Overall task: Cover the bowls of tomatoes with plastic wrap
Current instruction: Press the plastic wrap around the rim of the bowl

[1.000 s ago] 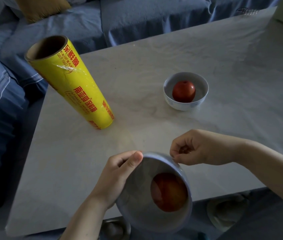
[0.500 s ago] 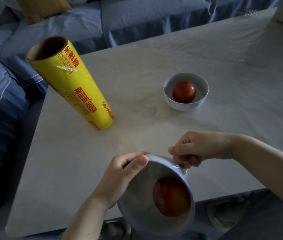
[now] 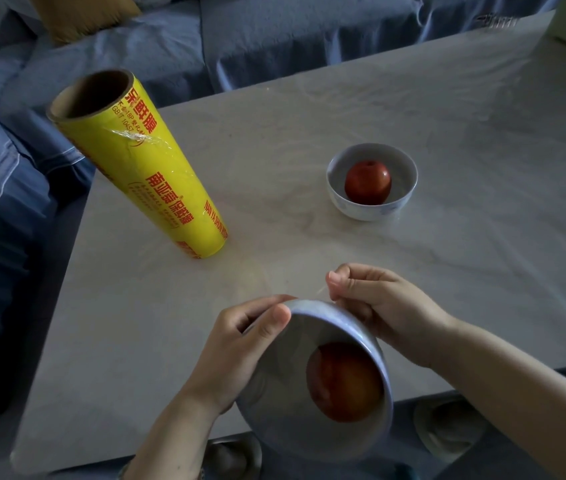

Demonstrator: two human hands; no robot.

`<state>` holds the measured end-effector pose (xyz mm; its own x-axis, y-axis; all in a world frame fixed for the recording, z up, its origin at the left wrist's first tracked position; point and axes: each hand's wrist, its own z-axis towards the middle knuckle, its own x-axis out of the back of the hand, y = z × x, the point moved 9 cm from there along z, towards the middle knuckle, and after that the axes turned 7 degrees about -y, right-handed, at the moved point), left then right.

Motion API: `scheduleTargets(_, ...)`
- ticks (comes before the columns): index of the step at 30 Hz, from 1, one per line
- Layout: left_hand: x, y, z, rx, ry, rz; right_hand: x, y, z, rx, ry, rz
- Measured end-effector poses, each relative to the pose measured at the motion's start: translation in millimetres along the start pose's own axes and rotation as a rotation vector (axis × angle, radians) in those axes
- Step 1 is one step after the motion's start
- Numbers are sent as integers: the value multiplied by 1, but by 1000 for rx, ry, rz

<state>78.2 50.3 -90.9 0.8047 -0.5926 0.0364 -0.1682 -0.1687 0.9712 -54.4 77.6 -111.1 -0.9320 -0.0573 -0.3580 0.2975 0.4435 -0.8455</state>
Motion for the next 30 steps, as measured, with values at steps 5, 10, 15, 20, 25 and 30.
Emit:
scheduleTargets(5, 5, 2, -1, -60, 71, 3, 3, -2, 6, 73, 135, -23)
scheduleTargets(10, 4, 8, -2, -104, 72, 20, 3, -7, 5, 57, 164, -110)
scheduleTargets(15, 9, 6, -2, -91, 123, 44, 5, -7, 6, -16, 178, -233)
scheduleTargets(20, 3, 10, 1, -119, 97, 43, 30, -2, 2, 18, 325, -345)
scheduleTargets(25, 11, 16, 6, -134, 175, -2, 62, -30, -28, 322, 522, -291)
scheduleTargets(30, 16, 15, 9, -96, 215, 44, 8, -58, -51, 512, 148, -499)
